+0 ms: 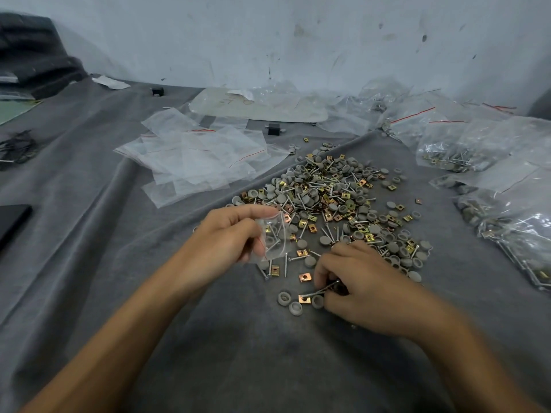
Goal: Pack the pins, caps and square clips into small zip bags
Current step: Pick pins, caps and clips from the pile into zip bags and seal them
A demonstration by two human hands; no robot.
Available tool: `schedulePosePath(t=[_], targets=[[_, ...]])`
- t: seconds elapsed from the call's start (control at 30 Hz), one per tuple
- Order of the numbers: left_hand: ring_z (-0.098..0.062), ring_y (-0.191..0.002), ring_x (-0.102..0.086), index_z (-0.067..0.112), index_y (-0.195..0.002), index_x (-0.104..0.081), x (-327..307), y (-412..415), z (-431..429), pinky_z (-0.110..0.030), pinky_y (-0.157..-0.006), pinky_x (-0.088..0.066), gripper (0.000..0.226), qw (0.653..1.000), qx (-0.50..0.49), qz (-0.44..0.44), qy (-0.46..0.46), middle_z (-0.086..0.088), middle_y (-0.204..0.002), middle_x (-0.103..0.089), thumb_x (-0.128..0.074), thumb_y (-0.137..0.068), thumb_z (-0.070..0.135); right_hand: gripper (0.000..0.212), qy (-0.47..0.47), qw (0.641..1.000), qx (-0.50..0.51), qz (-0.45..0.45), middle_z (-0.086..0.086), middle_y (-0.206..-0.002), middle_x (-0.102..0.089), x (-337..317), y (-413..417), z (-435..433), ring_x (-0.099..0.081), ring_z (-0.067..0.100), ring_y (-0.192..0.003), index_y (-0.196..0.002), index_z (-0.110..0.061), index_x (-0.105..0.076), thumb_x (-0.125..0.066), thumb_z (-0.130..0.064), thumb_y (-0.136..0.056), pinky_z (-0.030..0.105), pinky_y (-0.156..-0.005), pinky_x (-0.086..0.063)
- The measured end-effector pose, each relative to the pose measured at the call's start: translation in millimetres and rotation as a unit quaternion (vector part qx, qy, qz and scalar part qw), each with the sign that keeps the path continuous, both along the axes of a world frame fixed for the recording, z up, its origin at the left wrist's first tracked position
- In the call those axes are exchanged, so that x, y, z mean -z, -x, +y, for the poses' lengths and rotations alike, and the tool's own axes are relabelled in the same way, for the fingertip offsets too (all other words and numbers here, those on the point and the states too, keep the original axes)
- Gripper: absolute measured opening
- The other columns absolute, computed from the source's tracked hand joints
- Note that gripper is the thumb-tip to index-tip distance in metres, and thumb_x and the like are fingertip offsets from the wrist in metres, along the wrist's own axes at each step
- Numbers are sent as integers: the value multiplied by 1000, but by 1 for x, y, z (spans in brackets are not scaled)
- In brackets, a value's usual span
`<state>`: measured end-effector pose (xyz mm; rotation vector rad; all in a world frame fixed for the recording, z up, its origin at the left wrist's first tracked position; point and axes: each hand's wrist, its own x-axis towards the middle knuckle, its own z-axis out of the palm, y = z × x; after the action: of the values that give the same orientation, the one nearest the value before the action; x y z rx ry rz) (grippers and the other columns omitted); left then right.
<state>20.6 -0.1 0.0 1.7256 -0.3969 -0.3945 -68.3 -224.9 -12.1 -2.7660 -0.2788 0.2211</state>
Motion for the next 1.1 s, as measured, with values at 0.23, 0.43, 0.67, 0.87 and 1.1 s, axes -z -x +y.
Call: schedulePosePath(t=[0.23,0.43,0.67,0.87,1.1], targets=[[-7,-58,-52,30,-117,-72,4,-1,1,-16,-54,-45,38,1000,10,-4,-4,-2,-67,-67,-46,-100,7,17,-74,995,34,-56,-27,-94,-50,4,-2,0,-40,-7,-99,-91,-41,-47,-57,-30,-99,19,-77,-32],[-1,-53,-56,25,-114,-73,5,4,-6,-11,-52,-43,40,1000,19,-8,-19,1,-60,-65,-45,-99,0,9,-222,962,64,-148,-25,-86,-65,1,-4,11,-62,-5,-77,-102,-36,-58,-58,-27,-102,11,-63,-41],[0,-53,-54,29,-113,-71,4,7,-9,-12,-53,-43,42,998,44,-18,-42,3,-58,-65,-45,-98,-2,20,-254,947,76,-180,-16,-91,-60,7,-8,32,-61,5,-84,-102,-33,-76,-74,-18,-90,12,-71,-43],[0,-51,-54,25,-113,-71,0,8,-8,-12,-52,-43,42,999,37,-14,-31,3,-58,-64,-45,-97,-4,33,-347,922,92,-148,-11,-85,-67,8,-9,36,-61,12,-67,-113,-38,-65,-75,-17,-89,28,-61,-51],[2,-46,-52,16,-119,-70,-6,9,-5,-9,-47,-39,40,1000,17,13,5,3,-56,-63,-44,-99,-5,11,-285,949,88,-105,-8,-84,-72,-3,-7,8,-65,7,-76,-91,-30,-72,-73,-19,-91,17,-65,-49]])
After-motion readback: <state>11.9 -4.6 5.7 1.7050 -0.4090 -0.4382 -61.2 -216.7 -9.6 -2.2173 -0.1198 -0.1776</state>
